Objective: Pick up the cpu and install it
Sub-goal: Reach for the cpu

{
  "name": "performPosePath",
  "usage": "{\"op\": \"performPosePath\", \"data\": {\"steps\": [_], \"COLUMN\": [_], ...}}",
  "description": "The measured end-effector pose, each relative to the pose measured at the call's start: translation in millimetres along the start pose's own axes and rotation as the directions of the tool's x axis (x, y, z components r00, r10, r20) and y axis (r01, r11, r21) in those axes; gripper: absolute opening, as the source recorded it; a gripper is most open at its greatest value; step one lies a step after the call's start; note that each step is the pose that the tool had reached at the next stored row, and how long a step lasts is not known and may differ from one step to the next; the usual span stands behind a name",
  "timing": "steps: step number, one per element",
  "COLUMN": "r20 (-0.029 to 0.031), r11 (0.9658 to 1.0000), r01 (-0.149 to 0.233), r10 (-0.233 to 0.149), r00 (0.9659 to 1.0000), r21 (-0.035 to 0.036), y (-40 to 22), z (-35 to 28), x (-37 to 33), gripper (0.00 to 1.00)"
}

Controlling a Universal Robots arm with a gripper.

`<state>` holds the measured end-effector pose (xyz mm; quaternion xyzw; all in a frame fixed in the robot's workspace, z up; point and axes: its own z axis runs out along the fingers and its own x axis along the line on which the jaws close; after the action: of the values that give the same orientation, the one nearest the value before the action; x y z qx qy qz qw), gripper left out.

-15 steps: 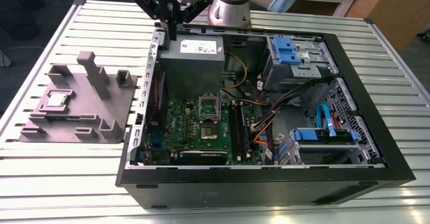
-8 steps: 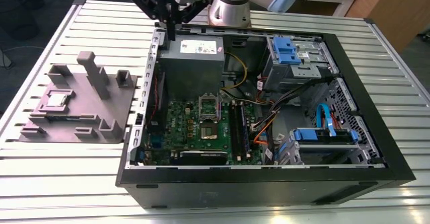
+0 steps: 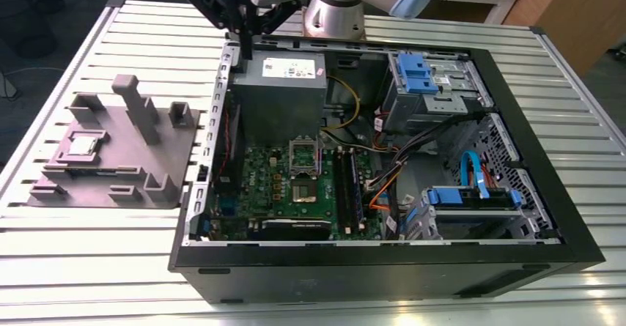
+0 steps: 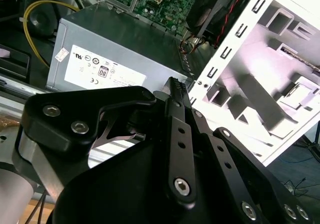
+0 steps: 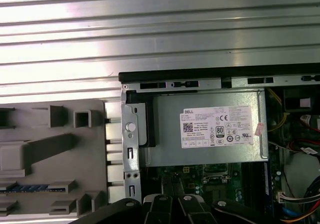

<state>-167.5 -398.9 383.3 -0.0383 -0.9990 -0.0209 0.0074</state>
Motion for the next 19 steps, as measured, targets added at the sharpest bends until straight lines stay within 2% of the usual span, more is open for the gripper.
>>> {"op": "performPosePath", "data": {"steps": [19], "r20": [-0.0034], "r11": [1.0], "r01": [0.0], "r10": [0.0], "r00": [1.0], "r21": [0.0003], "y": [-0.3], "z": [0.9], "x": [3.7], "gripper": [0.1]}}
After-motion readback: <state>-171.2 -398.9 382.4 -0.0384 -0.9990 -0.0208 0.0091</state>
